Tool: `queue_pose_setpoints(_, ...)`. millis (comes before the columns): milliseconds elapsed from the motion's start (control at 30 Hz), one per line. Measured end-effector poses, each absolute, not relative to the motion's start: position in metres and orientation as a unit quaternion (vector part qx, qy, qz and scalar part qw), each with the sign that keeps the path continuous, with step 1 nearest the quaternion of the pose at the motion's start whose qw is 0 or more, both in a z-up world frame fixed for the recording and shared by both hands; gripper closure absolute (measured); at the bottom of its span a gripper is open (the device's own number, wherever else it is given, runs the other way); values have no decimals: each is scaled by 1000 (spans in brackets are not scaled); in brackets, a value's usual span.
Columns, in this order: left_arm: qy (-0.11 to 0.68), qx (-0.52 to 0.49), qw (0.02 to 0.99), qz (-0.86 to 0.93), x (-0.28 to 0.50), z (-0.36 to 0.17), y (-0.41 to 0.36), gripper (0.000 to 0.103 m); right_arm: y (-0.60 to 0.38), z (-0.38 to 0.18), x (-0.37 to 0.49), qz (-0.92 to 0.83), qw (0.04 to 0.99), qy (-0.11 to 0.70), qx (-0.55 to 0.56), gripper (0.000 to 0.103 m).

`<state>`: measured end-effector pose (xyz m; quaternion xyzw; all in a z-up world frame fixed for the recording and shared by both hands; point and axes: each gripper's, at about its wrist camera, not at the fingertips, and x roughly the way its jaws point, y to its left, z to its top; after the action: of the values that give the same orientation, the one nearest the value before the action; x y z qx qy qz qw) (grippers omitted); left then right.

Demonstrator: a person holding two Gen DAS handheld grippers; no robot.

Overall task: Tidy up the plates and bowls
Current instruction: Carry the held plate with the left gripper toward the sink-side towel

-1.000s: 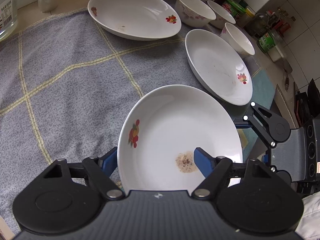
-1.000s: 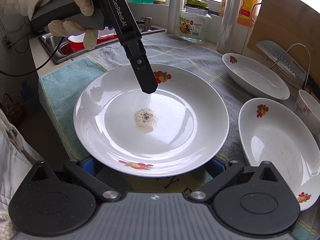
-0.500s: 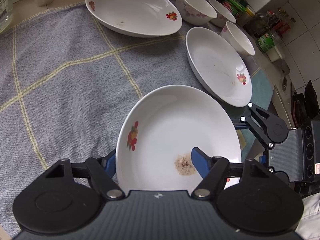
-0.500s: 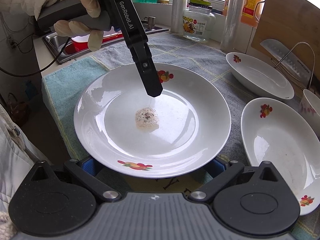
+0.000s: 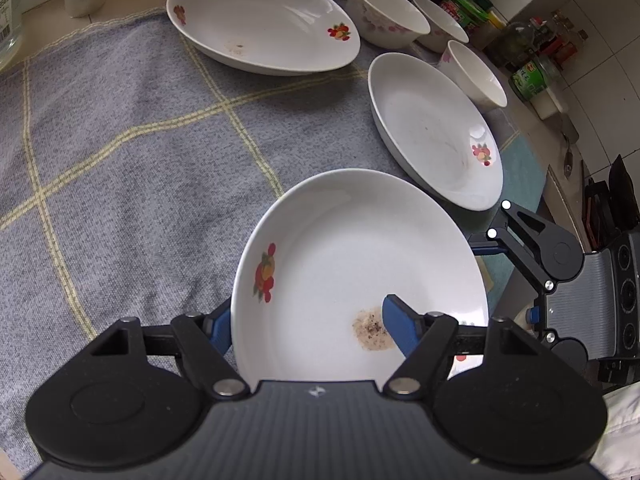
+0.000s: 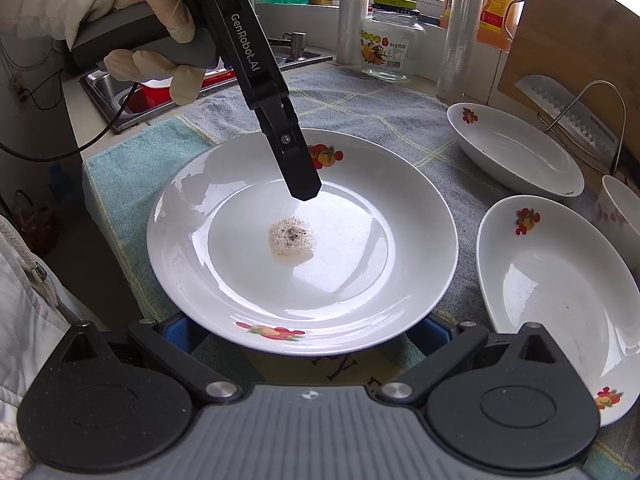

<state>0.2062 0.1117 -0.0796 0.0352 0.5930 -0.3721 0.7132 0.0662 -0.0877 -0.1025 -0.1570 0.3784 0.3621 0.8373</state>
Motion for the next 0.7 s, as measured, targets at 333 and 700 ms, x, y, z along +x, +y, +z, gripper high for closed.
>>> queue_pose_setpoints(333,582,27,726,-365,205,-70,124,30,-83,-95,71,365,837,374,-163,0)
queue_pose_setpoints(700,569,6,749,-339,209,-57,155,30,-64,-90,90,392,825,366,-176,0)
